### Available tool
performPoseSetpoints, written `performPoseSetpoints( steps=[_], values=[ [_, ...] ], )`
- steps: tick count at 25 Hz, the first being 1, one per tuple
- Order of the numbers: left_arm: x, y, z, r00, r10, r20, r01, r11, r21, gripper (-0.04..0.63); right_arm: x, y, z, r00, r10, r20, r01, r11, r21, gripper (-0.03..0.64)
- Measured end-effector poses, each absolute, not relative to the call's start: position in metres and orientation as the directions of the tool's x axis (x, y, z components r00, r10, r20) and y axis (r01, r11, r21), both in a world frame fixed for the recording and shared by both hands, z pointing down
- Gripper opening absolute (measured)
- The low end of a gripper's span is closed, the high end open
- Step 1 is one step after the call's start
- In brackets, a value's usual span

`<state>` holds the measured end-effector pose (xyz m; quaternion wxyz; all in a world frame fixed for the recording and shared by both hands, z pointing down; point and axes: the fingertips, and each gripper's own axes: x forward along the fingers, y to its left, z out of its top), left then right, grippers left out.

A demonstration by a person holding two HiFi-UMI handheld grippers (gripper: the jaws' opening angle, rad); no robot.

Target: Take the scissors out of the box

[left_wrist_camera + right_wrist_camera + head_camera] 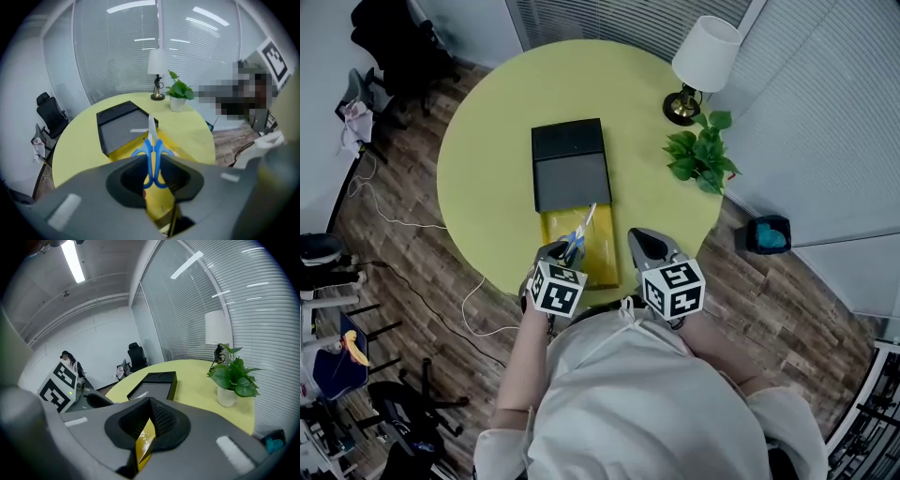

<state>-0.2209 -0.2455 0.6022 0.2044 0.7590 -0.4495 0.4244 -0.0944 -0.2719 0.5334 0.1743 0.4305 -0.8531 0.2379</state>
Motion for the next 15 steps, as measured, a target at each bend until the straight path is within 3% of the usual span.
performPoseSetpoints(
  steps=[15],
  values=[
    [-0.220, -0.283, 0.473, 0.350, -0.813, 0.465, -0.920, -0.392, 0.006, 0.092, -0.108, -0.279, 0.497, -0.597, -0.672, 0.438, -0.793, 0.576, -0.198, 0.000]
  ],
)
